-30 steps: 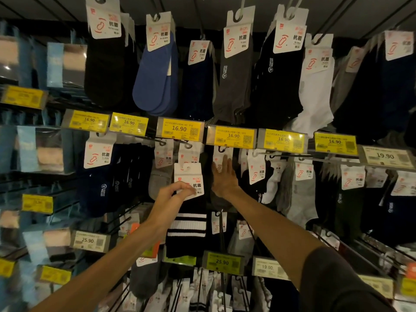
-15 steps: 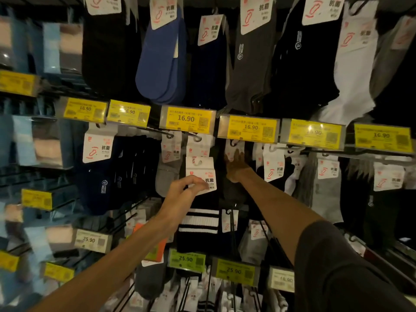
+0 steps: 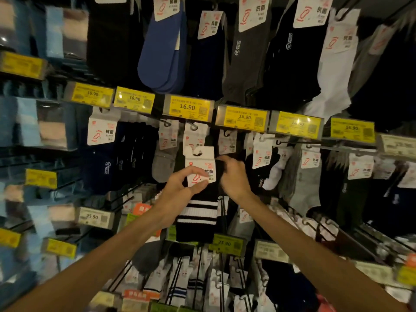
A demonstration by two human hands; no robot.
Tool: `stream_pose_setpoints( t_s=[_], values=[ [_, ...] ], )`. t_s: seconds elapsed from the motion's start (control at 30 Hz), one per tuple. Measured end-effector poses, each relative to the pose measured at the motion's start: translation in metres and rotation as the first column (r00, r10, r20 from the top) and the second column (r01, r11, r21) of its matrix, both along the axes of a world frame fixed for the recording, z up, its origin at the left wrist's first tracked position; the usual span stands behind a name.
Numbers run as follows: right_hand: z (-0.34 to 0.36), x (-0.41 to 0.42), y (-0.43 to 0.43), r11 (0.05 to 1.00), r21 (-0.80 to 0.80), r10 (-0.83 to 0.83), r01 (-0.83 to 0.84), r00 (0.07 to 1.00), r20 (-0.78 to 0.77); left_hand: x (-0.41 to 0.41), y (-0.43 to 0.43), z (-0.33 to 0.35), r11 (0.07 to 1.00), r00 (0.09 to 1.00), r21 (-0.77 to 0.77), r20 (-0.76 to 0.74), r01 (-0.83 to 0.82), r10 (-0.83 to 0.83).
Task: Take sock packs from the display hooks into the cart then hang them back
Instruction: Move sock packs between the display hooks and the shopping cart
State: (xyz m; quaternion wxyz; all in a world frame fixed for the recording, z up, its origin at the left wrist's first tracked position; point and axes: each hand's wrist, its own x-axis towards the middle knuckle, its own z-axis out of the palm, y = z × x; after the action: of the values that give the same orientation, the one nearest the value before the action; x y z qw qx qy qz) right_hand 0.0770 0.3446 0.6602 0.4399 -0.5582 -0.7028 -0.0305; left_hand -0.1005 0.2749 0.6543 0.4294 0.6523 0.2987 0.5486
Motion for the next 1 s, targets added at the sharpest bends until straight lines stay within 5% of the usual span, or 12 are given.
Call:
stream_pose_setpoints(
  t_s=[0.1,0.23,0.67,1.0],
  values=[
    [-0.009,-0.007,-0.093,0.995,-0.003,0.090,-0.098,0.926,-0.368,0.002,-0.037,-0.020,0.992,0.993,-0.040,0.008,0.116,-0.116],
    [-0.003,-0.017,-0.135,0.942,-0.133,0.106,-0.310,0.647,-0.755,0.002,-0.055,-0.025,0.990,0.990,-0.029,0.024,0.140,-0.139],
    [-0.128,0.008,-0.250,0.954,-0.195,-0.001,-0.228,0.646,-0.763,0.033,-0.129,-0.149,0.878,0.905,-0.305,-0.096,0.369,-0.414],
    [-0.283,0.048,-0.325,0.835,-0.451,-0.226,-0.315,0.551,-0.803,0.062,-0.202,-0.287,0.814,0.830,-0.509,-0.297,0.280,-0.472]
  ],
)
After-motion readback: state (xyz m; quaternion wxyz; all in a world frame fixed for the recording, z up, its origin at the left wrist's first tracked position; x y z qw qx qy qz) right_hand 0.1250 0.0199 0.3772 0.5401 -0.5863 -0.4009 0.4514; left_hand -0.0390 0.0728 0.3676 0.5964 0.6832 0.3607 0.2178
